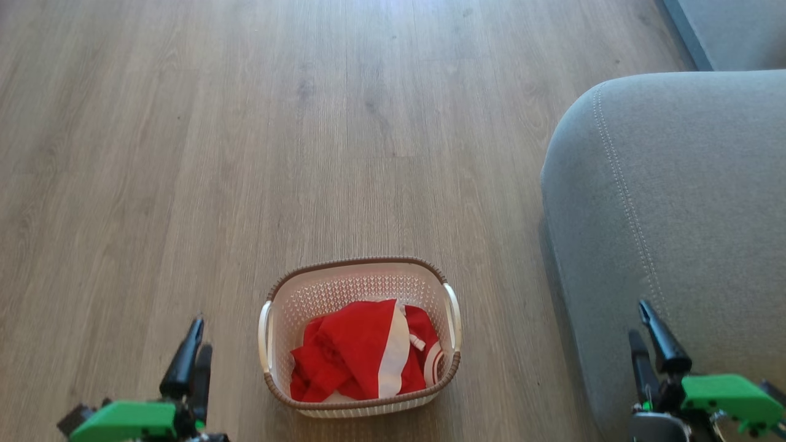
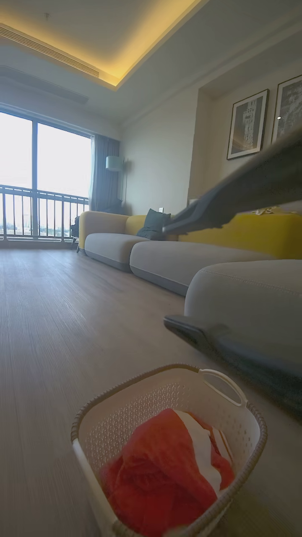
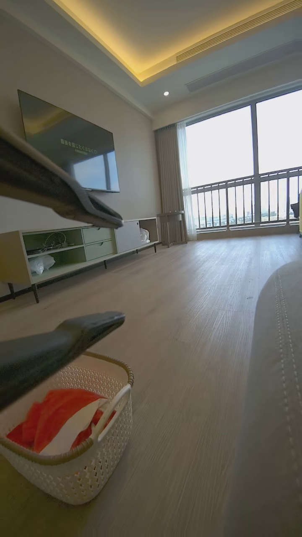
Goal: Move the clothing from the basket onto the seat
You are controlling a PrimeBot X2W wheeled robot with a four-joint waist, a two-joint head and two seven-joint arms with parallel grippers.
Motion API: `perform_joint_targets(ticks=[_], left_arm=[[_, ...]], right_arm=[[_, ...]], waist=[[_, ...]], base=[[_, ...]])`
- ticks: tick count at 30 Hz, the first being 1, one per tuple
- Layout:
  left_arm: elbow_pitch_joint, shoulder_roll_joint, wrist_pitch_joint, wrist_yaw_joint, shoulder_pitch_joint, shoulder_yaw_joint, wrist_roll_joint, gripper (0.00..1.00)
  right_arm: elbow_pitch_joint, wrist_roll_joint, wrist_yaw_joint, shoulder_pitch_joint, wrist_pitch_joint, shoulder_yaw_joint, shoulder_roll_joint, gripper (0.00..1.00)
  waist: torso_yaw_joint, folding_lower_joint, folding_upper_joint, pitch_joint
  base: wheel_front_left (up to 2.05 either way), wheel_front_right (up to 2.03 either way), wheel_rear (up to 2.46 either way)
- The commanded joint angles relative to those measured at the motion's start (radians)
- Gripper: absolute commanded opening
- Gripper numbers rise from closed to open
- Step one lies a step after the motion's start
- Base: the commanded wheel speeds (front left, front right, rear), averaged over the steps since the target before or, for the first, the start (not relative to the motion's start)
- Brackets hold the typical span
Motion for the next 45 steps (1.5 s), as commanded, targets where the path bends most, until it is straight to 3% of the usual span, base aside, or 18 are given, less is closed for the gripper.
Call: perform_joint_targets(ticks=[1,26,41,45], left_arm=[[-0.03,0.003,-0.006,0.0,-0.035,0.002,-0.001,1.0],[-0.051,0.005,-0.08,0.0,-0.059,0.059,0.064,1.0],[-0.129,0.007,-0.123,-0.001,-0.093,0.135,0.207,1.0],[-0.178,0.007,-0.135,-0.001,-0.09,0.121,0.301,1.0]], right_arm=[[-0.03,-0.004,0.0,-0.027,-0.006,-0.001,-0.003,1.0],[-0.083,-0.157,0.0,-0.05,-0.081,-0.014,-0.006,1.0],[-0.201,-0.456,0.0,-0.081,-0.125,-0.003,-0.008,1.0],[-0.232,-0.529,0.0,-0.089,-0.137,0.007,-0.009,1.0]], waist=[[0.0,0.0,-0.0001,-0.001],[-0.004,0.0,-0.0001,-0.01],[0.001,0.0,-0.0001,-0.009],[0.003,0.0,-0.0001,-0.009]], base=[[0.0,0.0,0.0],[0.0,0.0,0.0],[0.0,0.0,0.0],[0.0,0.0,0.0]])
